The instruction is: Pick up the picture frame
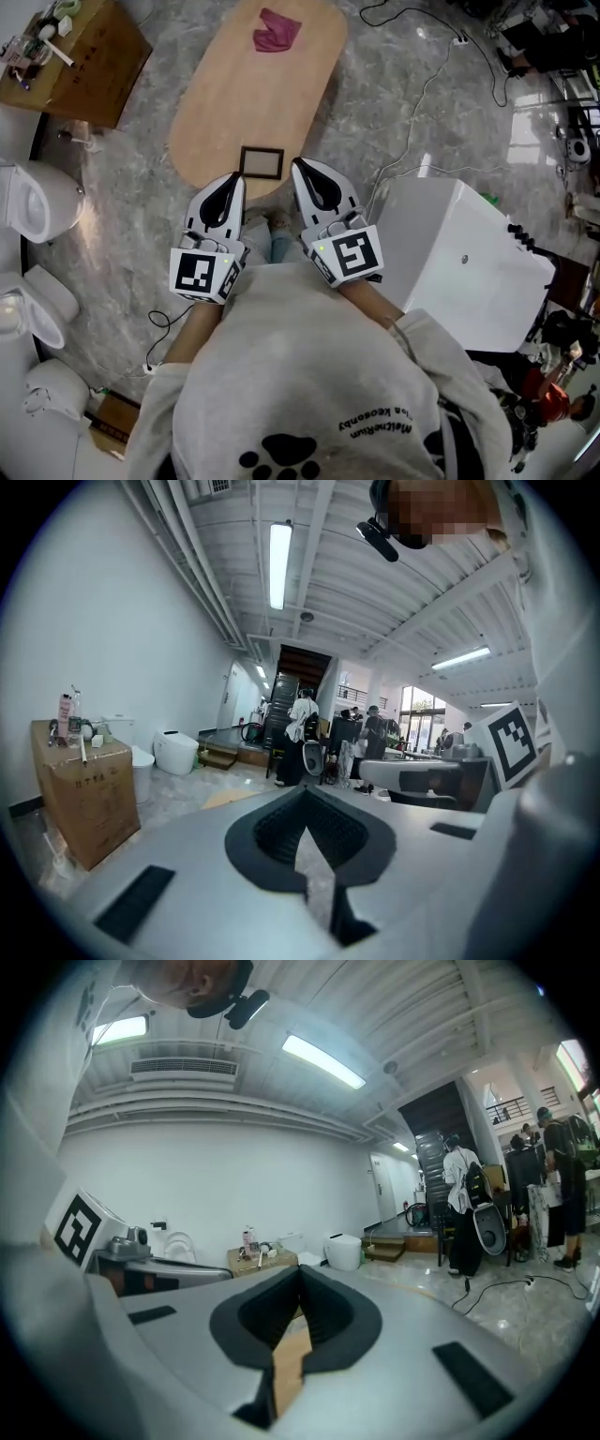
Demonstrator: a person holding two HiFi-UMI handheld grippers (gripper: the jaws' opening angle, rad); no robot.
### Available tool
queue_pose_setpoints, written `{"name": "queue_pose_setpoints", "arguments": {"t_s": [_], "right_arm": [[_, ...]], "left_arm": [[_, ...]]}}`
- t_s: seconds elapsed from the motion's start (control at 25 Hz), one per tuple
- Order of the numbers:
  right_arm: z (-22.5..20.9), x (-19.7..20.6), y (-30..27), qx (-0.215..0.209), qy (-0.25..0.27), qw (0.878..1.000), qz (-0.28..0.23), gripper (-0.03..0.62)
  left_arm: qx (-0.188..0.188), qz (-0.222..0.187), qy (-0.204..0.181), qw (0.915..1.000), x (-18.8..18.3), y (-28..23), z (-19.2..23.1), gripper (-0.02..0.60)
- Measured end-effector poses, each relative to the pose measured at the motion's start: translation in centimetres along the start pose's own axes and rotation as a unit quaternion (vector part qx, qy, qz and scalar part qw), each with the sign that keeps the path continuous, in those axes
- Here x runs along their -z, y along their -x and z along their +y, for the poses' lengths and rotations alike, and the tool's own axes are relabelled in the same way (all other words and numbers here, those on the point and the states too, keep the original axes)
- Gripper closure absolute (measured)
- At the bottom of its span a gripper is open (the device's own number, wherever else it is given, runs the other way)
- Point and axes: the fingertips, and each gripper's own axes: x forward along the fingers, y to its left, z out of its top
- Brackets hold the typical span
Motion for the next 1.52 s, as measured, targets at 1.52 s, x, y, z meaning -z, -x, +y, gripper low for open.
{"name": "queue_pose_setpoints", "arguments": {"t_s": [1.52], "right_arm": [[-3.8, 13.8, -4.4, 0.036, -0.015, 0.997, 0.064, 0.586]], "left_arm": [[0.054, 0.066, 0.0, 0.9964, 13.1, -6.6, 3.9, 0.574]]}}
